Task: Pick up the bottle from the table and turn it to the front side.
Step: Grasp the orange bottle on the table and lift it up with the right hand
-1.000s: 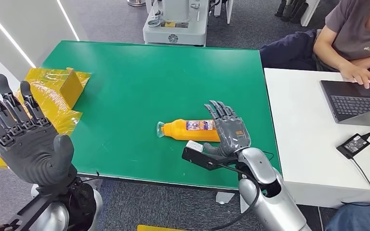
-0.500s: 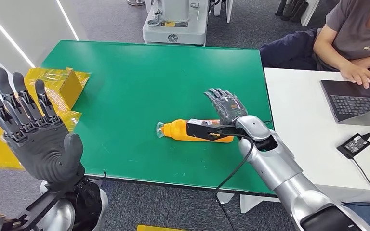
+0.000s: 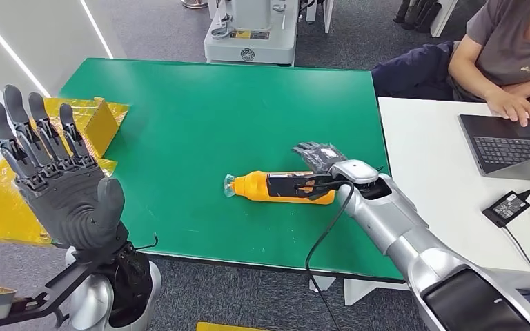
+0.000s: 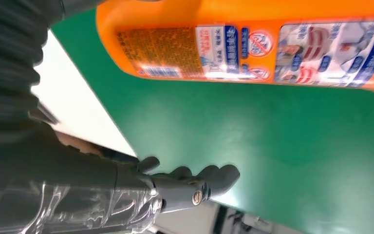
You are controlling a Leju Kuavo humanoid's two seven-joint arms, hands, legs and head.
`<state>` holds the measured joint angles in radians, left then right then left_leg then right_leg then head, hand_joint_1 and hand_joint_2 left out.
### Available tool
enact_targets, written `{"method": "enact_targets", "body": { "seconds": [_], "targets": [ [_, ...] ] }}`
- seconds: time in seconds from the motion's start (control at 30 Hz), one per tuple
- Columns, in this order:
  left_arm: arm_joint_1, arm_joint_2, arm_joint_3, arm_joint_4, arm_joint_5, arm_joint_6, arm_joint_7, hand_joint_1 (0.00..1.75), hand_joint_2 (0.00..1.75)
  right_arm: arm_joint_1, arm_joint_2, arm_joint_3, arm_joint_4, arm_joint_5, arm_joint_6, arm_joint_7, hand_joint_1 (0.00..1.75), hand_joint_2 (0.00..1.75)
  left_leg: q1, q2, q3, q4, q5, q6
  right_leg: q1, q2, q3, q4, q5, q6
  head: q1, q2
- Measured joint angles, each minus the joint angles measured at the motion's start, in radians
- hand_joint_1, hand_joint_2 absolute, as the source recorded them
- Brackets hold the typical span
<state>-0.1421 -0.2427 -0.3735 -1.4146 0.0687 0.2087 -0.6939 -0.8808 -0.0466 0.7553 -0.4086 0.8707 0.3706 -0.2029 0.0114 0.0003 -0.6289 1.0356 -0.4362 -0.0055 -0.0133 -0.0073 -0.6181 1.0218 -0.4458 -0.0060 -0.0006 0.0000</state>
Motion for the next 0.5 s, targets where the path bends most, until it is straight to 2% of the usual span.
{"method": "enact_targets", "body": {
  "seconds": [0.2,0.5],
  "targets": [
    [-0.007,0.000,-0.008,0.022,0.018,0.015,-0.008,0.00,1.75,0.003,0.013,0.007,0.060,-0.047,0.054,-0.038,0.00,1.75,0.000,0.000,0.000,0.000,0.000,0.000,0.000,0.000,0.000,0.000,0.000,0.000,0.000,0.000],
    [-0.007,0.000,-0.024,0.035,0.023,0.022,-0.008,0.00,1.75,0.028,0.013,0.008,0.101,-0.069,0.040,-0.026,0.00,1.75,0.000,0.000,0.000,0.000,0.000,0.000,0.000,0.000,0.000,0.000,0.000,0.000,0.000,0.000]
  ]
}}
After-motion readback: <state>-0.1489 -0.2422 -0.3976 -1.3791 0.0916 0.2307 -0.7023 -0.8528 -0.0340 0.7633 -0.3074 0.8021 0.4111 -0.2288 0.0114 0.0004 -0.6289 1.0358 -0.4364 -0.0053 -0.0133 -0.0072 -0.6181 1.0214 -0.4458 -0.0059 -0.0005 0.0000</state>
